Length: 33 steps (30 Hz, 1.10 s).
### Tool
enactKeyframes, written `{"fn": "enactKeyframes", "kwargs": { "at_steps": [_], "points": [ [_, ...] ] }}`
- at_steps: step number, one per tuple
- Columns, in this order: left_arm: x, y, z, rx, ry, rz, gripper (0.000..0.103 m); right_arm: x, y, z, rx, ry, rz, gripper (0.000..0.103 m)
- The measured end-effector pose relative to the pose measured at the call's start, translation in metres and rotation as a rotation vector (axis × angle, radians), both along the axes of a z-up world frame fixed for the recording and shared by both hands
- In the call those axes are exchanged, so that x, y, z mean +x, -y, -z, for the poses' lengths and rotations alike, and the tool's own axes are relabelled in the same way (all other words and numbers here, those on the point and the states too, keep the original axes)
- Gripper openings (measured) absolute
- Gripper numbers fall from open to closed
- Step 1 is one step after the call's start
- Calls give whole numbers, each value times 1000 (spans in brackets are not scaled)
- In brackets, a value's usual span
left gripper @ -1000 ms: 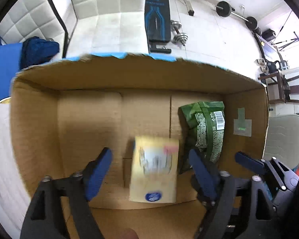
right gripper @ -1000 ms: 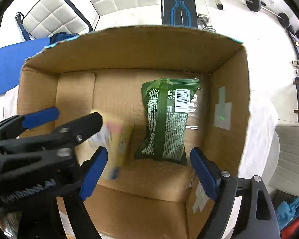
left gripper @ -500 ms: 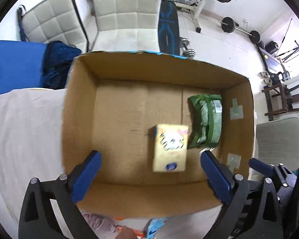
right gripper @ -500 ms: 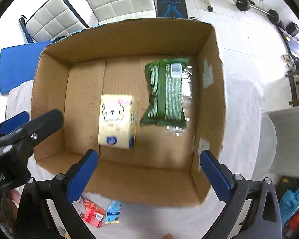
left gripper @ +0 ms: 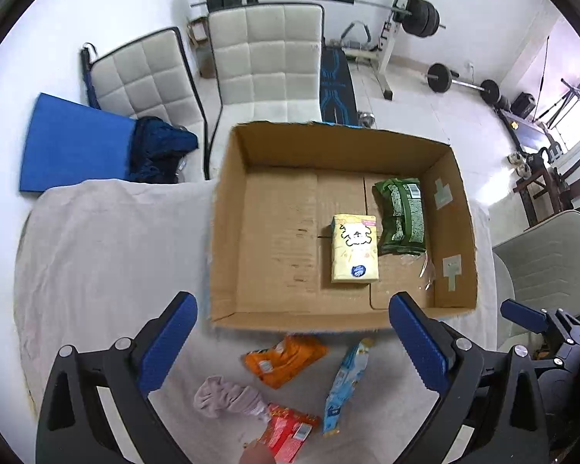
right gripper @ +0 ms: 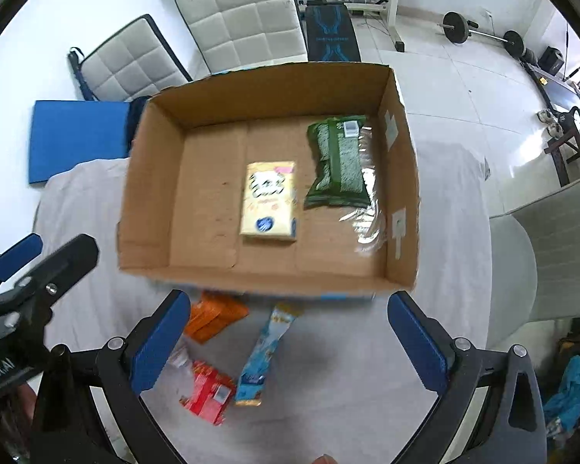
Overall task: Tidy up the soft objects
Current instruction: 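Grasp the blue stick pack with the right tool while the left tool grasps the red snack bag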
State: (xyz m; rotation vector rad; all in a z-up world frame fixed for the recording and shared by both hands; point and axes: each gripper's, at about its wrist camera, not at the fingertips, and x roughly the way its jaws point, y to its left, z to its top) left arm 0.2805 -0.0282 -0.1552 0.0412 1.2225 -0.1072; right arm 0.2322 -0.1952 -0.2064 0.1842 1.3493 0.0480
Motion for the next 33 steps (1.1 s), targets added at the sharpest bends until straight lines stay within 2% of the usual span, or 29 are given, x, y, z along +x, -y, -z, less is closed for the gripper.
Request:
{"fn": "enactKeyframes", "kwargs": {
  "at_steps": [2,5,8,11,14,17,20,22,23,24,25,28,33],
  "points": [
    [-13,-7,-3,1,7,-10,102,-15,-6,1,7,-6,-7,103],
    [-39,-22,6,22,-8,-15,102,-43,-18,25,30,-72,-25,103],
    [-65,-39,37,90,-54,-44,102,-65,-33,71,51,-181,-46,103],
    [-81,-59,86,100,-170,-91,102,-83,-43,115,109,-269,-31,103],
    [-92,-75,122,109,-236,-138,102,-85,-50,140,139,-314,-4,103],
    [-100,-79,145,126,-271,-137,102,-79,-54,163,159,-338,39,102],
    [-108,-80,161,133,-302,-132,102,-71,-56,188,145,-368,79,85],
    [-111,-81,171,130,-326,-134,102,-67,-61,200,133,-384,76,61],
    [-113,-81,175,128,-332,-132,102,-66,-63,204,128,-386,71,55],
    [-114,-79,179,130,-338,-128,102,-67,-66,208,116,-389,57,39],
    [-116,-77,182,135,-344,-123,102,-69,-69,210,105,-387,41,27],
    [-120,-70,192,127,-370,-94,102,-79,-68,205,37,-379,4,24],
    [-137,-47,210,91,-429,-5,102,-115,-44,199,-9,-419,-41,23]
  ]
}}
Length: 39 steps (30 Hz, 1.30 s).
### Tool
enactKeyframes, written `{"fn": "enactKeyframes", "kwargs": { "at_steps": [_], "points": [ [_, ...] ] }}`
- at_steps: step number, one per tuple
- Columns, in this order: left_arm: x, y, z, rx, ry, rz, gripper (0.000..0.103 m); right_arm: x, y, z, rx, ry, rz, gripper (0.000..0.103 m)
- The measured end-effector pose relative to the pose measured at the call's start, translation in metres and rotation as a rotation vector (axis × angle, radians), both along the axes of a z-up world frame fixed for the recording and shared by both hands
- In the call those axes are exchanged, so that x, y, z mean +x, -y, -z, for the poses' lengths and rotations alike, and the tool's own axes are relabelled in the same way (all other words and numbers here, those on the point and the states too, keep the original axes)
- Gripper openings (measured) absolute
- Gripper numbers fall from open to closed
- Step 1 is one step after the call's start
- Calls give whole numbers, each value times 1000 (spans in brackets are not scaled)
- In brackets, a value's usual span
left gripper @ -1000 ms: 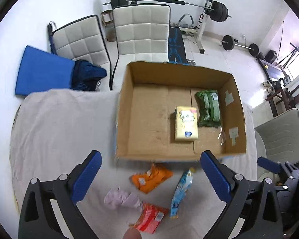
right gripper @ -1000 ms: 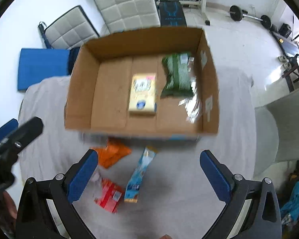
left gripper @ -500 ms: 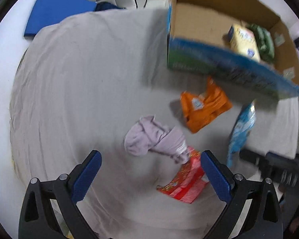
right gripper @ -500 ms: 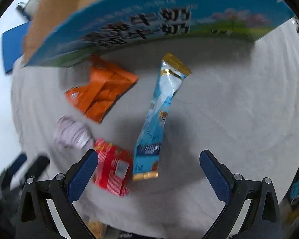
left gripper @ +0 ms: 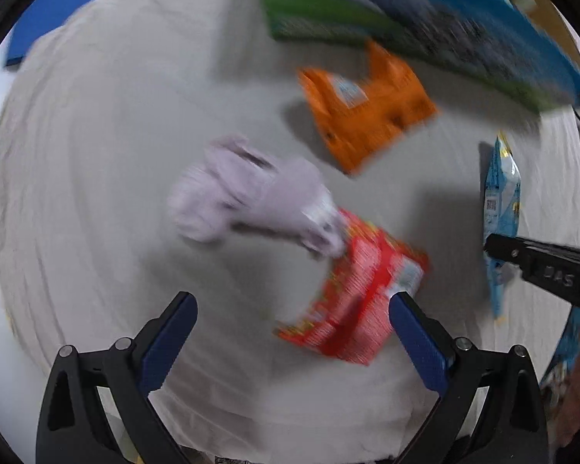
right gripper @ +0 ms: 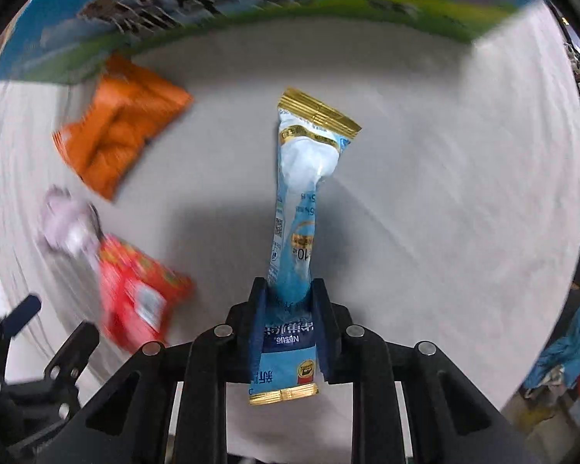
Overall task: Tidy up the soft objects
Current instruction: 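Grasp the blue stick pack with the right tool while the left tool grasps the red snack bag, then lower both held packs into the box and open both tools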
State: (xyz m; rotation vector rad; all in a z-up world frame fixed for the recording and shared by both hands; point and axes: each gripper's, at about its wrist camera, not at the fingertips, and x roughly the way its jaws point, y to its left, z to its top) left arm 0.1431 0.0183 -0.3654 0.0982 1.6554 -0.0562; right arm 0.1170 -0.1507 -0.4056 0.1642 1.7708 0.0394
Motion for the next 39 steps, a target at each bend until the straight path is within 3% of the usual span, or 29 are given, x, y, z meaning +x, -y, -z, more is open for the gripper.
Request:
{"fn": "enactKeyframes", "kwargs": {
  "at_steps": [5,7,9,11,13,17,20,22,25,30,39],
  "points": [
    [-16,33,38,21,-94,107,102,-31,24,5,14,-44,17,24],
    [-16,40,51,13,-124,121,93,-38,27,10,54,-66,25,25],
    [-14,40,61,8,-157,89,63,-41,32,14,97,-75,61,27],
    [-12,40,60,-6,-156,57,59,-43,34,14,111,-68,80,35],
    [-11,31,58,-45,-145,-9,55,-44,44,15,110,-66,106,52],
    [-14,24,57,-161,-171,-135,53,-44,51,26,111,-68,147,52],
    [-14,27,61,-137,-161,-142,54,-45,48,23,75,-46,141,46],
    [-15,34,62,-107,-156,-107,54,-46,38,21,25,-40,125,31],
    [-19,45,63,-73,-139,-71,54,-55,20,20,-4,-30,99,25],
    [-36,56,53,-67,-97,-70,47,-71,2,16,12,-34,69,20],
    [-67,56,-7,-157,-16,-61,47,-94,-7,-28,110,13,47,19]
  ]
}}
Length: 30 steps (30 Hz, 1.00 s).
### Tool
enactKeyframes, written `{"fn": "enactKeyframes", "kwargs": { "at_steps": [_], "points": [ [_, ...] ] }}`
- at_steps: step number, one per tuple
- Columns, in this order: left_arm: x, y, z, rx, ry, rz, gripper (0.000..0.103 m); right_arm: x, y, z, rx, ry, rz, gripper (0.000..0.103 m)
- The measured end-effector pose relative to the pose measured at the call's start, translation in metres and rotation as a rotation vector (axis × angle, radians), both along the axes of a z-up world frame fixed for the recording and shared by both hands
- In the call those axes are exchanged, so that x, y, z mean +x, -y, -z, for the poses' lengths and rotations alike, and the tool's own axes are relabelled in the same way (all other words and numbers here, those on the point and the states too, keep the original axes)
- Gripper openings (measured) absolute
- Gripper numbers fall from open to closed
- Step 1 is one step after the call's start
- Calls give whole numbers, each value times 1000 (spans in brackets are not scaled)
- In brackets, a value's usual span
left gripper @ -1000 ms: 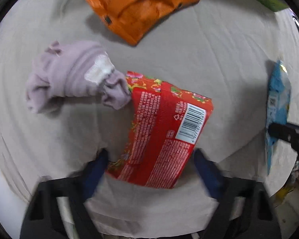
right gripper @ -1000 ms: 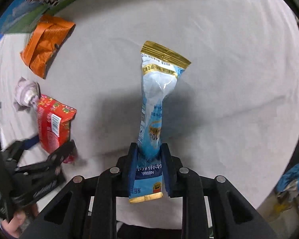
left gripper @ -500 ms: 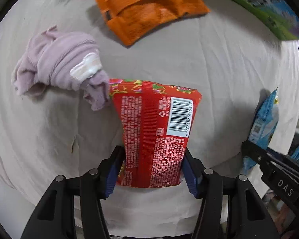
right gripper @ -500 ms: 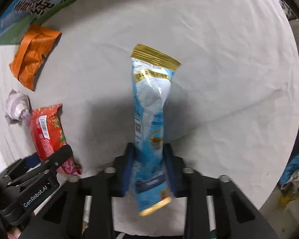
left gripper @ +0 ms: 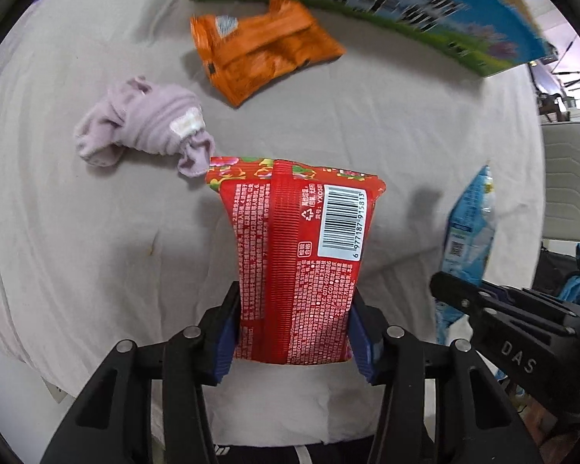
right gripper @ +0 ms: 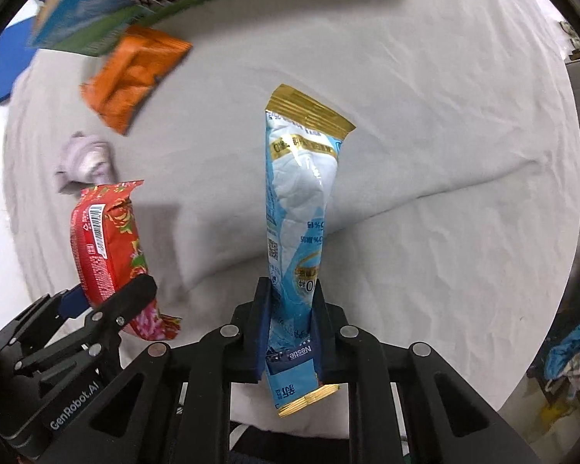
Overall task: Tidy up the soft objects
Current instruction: 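Lower both held packs into the box and open both tools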
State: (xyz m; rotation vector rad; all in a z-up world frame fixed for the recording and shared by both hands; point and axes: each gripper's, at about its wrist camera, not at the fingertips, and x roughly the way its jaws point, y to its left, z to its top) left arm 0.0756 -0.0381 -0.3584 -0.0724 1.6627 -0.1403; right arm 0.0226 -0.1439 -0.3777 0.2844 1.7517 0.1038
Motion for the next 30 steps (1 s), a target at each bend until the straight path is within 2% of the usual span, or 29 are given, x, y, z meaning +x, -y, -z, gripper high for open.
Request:
{"fn": "enactKeyframes", "kwargs": {
  "at_steps": [4,8,11,14,16,19,24,30],
  "points": [
    [-1,-1,-35,-42,50,4,46,6,12,-35,45,43,8,18],
    [18,-7,-84,-97,118,8,46,33,40,-72,95,106,20,18],
    [61,11,-120,-93,198,29,46,48,61,-114,114,174,20,18],
    [98,8,-144,-95,252,25,46,79,70,-150,123,241,26,18],
    [125,4,-151,-94,280,18,47,108,79,-175,111,286,33,18],
    [157,-4,-157,-89,315,11,47,153,83,-196,84,335,52,18],
    [217,-2,-153,-57,324,23,47,230,93,-186,26,353,61,18],
    [276,-2,-124,-27,255,24,47,291,93,-144,8,301,64,18]
  ]
}}
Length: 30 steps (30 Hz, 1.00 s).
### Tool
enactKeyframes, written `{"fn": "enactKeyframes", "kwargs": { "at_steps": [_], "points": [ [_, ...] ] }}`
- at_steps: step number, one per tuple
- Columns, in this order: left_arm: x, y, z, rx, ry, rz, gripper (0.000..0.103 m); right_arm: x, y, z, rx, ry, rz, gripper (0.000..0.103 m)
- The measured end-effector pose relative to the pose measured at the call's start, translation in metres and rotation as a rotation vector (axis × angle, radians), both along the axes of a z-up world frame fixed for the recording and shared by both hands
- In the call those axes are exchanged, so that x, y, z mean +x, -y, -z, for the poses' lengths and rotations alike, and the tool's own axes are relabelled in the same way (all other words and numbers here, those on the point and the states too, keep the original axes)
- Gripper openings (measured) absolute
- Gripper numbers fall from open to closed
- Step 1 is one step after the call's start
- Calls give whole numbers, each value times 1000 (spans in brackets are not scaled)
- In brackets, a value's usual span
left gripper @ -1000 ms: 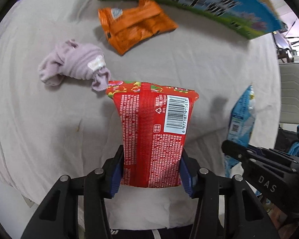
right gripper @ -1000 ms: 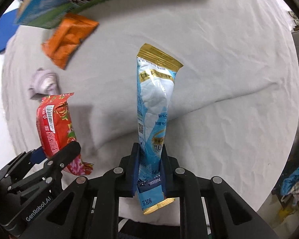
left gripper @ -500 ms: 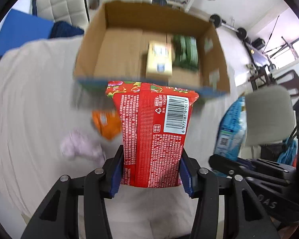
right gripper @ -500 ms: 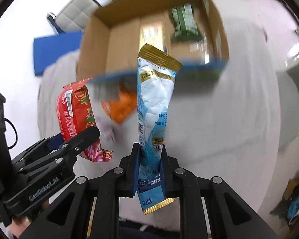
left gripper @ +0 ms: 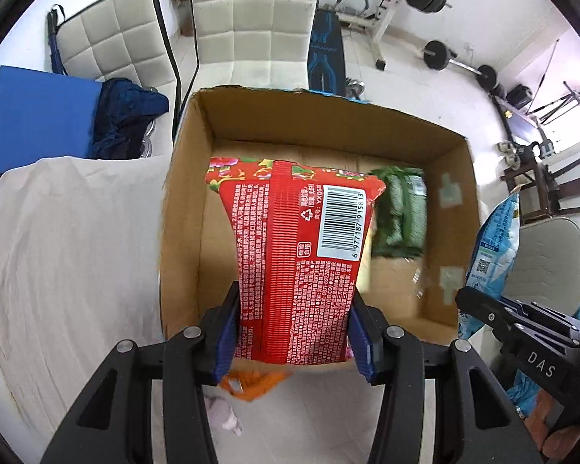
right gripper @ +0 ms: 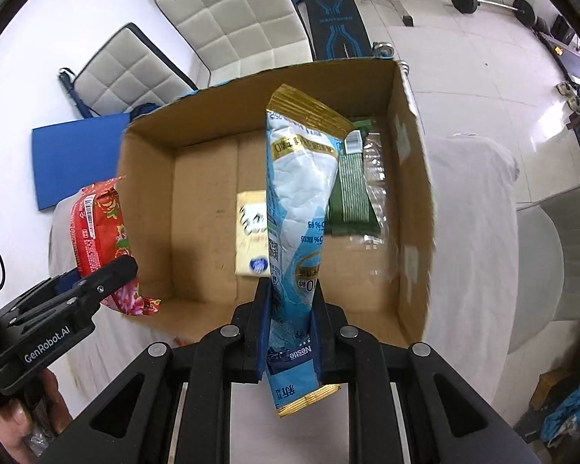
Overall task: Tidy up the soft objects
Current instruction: 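Lower both held packs into the box and open both tools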
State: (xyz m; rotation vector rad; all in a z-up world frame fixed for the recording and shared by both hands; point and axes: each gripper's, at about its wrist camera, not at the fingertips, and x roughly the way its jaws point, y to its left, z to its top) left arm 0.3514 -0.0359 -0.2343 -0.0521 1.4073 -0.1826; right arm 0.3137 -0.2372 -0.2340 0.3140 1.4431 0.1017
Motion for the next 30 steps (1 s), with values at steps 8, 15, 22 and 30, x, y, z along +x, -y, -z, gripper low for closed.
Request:
{"fn": "enactKeyframes", "kwargs": {
  "at_steps": [8,15,22,30],
  "points": [
    [48,1,56,7,-129,-12,47,22,-13,49,-41,-62,-22,19],
    [65,1,87,54,-176,-29,48,35,-20,84,-100,-104,-44,40],
    [63,4,80,60,-156,-23,53,34,-15,88,-114,-110,-30,55],
    [42,7,53,76,-96,-8,53,18,-19,74,-132,-92,-43,76]
  ]
}}
